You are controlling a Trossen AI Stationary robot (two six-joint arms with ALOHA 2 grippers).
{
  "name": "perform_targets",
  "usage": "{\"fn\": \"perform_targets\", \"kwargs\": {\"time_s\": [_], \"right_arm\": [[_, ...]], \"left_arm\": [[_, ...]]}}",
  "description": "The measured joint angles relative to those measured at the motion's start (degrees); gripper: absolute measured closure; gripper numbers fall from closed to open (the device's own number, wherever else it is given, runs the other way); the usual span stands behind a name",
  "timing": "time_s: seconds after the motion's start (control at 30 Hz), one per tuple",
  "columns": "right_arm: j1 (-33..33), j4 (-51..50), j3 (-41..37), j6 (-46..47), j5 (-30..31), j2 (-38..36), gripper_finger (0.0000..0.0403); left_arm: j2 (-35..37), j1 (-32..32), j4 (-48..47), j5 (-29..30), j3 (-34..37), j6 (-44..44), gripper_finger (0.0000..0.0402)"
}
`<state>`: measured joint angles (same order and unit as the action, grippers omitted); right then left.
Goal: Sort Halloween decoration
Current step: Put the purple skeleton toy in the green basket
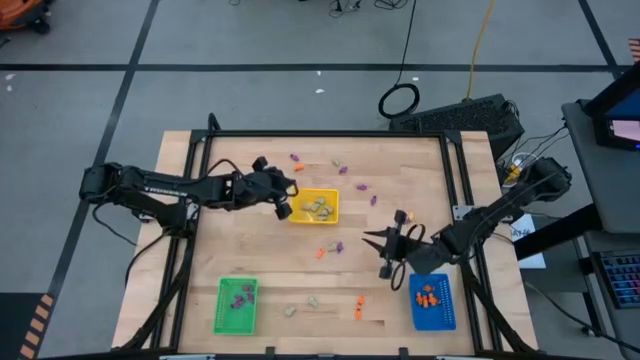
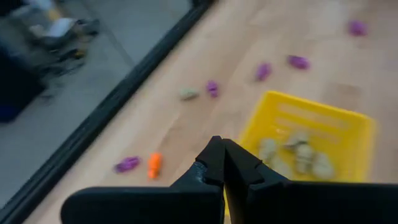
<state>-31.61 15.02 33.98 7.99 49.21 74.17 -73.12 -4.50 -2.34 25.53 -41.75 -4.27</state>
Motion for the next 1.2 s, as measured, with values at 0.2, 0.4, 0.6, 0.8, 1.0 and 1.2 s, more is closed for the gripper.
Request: {"fn": "perform_targets", "kwargs": {"time_s": [0.2, 0.4, 0.6, 0.8, 1.0, 1.2], "right_arm": [[2.35, 5.03, -2.94, -1.84, 0.02, -0.02, 0.0344], [4.26, 4.92, -3.31, -2.93, 0.01, 0.00, 0.0344], [4.65, 5.09, -3.31, -2.39, 0.00, 0.36, 0.0344], [4.54, 4.89, -3.31, -0.86, -5.29, 2.12, 0.0344], [4.52, 7.42, -3.31, 3.21, -9.20, 4.80, 0.0344], [4.52, 7.58, -3.31, 5.19, -11.97, 5.49, 0.0344]], "left_arm": [[0.00, -5.70, -7.71, -1.97, -3.53, -2.87, 0.0402], [-0.17, -12.47, -13.14, -10.13, -6.05, -2.94, 0.0402], [-0.63, -19.33, -15.37, -15.55, -7.02, -4.71, 0.0402], [-0.63, -22.09, -16.53, -12.19, -7.25, -1.15, 0.0401], [-1.38, -24.95, -21.04, -12.67, -9.10, -8.87, 0.0401], [-1.40, -24.93, -20.24, -14.20, -9.10, -1.50, 0.0401]]}}
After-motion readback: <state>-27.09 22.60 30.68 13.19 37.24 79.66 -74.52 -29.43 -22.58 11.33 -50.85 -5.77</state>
